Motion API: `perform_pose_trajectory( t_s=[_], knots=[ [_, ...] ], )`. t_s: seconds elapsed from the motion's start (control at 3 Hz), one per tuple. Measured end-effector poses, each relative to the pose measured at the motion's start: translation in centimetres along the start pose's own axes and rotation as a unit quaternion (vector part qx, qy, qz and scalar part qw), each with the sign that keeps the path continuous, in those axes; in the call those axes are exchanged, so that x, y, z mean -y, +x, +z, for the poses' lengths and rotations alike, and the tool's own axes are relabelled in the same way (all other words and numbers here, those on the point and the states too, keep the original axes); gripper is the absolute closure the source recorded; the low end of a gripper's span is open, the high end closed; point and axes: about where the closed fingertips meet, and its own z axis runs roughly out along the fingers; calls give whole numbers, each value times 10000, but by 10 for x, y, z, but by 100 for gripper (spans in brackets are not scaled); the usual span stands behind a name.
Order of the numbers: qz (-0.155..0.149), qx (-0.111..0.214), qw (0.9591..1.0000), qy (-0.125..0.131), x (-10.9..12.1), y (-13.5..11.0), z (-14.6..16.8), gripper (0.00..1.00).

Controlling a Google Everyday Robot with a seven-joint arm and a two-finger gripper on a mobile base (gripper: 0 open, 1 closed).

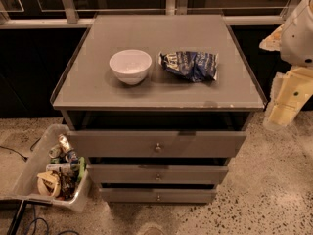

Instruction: Open top drawer

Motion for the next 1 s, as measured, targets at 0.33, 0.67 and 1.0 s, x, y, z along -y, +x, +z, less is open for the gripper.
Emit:
perform_pose_trajectory(
  t_s=[0.33,0.67,1.0],
  knots=[
    [0,0,10000,0,0,0,0,0],
    [17,90,10000,-15,-1,-2,8,0],
    [72,232,9997,-25,-5,-6,34,0]
  ],
)
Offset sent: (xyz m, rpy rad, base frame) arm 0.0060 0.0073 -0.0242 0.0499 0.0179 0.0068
